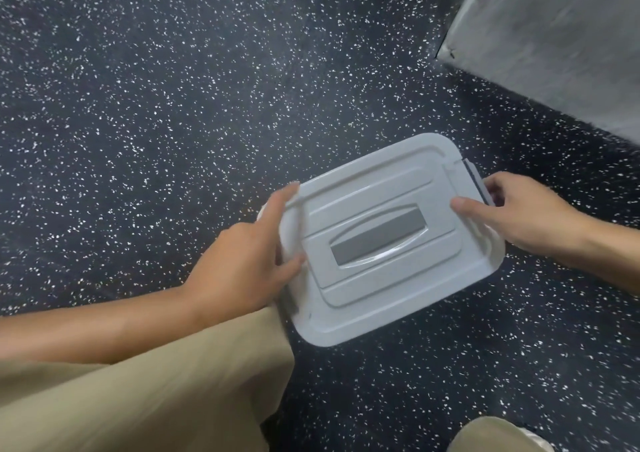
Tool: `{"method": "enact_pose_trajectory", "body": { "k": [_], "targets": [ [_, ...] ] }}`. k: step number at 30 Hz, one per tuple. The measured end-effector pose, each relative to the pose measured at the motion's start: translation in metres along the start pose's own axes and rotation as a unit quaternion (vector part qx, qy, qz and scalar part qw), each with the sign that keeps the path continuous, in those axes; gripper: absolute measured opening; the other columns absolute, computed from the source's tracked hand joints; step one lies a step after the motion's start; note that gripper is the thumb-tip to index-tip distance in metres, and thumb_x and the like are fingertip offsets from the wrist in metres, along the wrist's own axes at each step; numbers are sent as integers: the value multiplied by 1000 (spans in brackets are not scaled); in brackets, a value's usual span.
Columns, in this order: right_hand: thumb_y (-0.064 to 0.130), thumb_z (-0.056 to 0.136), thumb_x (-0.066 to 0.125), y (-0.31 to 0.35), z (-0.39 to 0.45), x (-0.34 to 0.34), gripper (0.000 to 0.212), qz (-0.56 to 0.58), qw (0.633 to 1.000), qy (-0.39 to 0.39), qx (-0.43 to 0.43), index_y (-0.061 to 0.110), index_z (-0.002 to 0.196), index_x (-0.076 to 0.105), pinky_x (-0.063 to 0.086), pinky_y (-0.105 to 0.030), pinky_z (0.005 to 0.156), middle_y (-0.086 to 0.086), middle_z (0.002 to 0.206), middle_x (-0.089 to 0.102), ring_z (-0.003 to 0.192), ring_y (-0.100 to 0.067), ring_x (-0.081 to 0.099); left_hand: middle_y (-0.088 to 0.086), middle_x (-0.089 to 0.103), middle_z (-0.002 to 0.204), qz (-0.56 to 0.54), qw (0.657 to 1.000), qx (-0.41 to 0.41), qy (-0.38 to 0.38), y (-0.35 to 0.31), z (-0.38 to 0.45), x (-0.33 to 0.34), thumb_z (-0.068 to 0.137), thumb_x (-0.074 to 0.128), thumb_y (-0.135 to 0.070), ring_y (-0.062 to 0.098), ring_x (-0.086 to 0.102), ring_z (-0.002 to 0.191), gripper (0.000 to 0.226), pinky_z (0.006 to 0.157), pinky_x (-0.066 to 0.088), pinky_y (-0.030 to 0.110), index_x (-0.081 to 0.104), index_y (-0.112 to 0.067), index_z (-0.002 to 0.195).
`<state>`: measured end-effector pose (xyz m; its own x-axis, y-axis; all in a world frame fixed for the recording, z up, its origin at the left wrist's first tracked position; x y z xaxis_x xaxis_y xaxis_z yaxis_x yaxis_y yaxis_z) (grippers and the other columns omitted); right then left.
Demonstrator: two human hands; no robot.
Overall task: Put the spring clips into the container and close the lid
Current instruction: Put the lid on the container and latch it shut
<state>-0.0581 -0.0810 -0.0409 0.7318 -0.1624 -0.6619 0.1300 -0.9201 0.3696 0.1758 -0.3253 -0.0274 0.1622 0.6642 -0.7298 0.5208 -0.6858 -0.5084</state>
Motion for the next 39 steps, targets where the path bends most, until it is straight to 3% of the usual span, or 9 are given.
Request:
{"method": "enact_pose_trajectory", "body": {
  "k": [3, 6, 10, 12, 15, 19, 25, 33, 39],
  "targets": [
    [52, 84, 66, 3, 1, -2, 37, -28, 999, -21, -8, 20, 102, 59, 49, -36, 62, 3, 89, 65, 76, -14, 62, -11, 62, 68, 61, 988, 140, -28, -29, 11, 2, 90, 52, -44, 17, 60, 67, 44, 68, 54, 41, 49, -25, 130],
    [52, 83, 67, 3, 0, 0, 34, -23, 999, -40, -11, 21, 94, 59, 48, -35, 60, 2, 84, 66, 73, -15, 62, 4, 66, 100, 107, 951, 283, -54, -56, 24, 15, 93, 54, -35, 28, 58, 94, 36, 82, 48, 41, 64, -10, 116],
    [50, 86, 65, 2, -3, 4, 31, -19, 997, -64, -28, 22, 93, 56, 40, -30, 53, 6, 82, 63, 71, -10, 59, 16, 41, 151, 183, 920, 345, -25, -70, 35, 47, 91, 59, -44, 35, 30, 143, 58, 111, 33, 49, 53, -11, 138],
    [51, 87, 62, -1, -2, 8, 32, -6, 997, -65, -31, 21, 98, 55, 41, -30, 55, 7, 85, 63, 72, -10, 59, 16, 22, 164, 198, 921, 336, -3, -68, 39, 61, 93, 52, -52, 34, 10, 152, 72, 118, 22, 51, 39, -14, 152],
    [55, 88, 58, -7, 1, 13, 37, -14, 997, -66, -43, 22, 105, 52, 43, -33, 56, 6, 88, 64, 72, -12, 60, 15, 9, 166, 233, 913, 335, -7, -62, 43, 72, 95, 43, -57, 33, 0, 153, 76, 120, 16, 52, 25, -18, 158],
    [55, 89, 56, -12, 7, 16, 41, -1, 996, -54, -65, 23, 112, 50, 51, -38, 62, 6, 95, 64, 75, -12, 62, 15, 13, 165, 238, 910, 338, -24, -64, 46, 77, 93, 47, -56, 33, 4, 153, 77, 120, 16, 53, 27, -18, 157],
    [55, 92, 50, -22, 7, 32, 31, 55, 988, -86, -114, 27, 100, 41, 49, -41, 63, 6, 90, 60, 76, -15, 60, 16, 18, 164, 241, 908, 340, -31, -63, 47, 80, 90, 52, -54, 36, 9, 152, 77, 119, 19, 54, 32, -16, 155],
    [56, 93, 46, -24, 8, 37, 31, 40, 979, -126, -153, 26, 99, 41, 36, -29, 50, 9, 79, 52, 63, -8, 52, 19, 23, 161, 247, 907, 339, -40, -64, 50, 81, 86, 58, -54, 38, 15, 151, 79, 118, 20, 56, 38, -14, 151],
    [55, 96, 40, -22, 8, 40, 36, 18, 979, -147, -143, 19, 103, 40, 43, -39, 58, 2, 81, 53, 64, -26, 54, 20, 25, 160, 249, 906, 340, -37, -65, 51, 81, 84, 59, -53, 39, 16, 150, 81, 118, 18, 54, 37, -14, 151]
  ]
}}
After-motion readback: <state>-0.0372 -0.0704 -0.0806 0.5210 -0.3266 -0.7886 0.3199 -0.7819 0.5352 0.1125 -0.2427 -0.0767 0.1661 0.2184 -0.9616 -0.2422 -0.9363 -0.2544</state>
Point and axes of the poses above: each hand's wrist, its own z-axis towards the middle knuckle, its own x-axis out of the palm, y = z × x, the point moved 3 cm from there along z, towards the middle knuckle
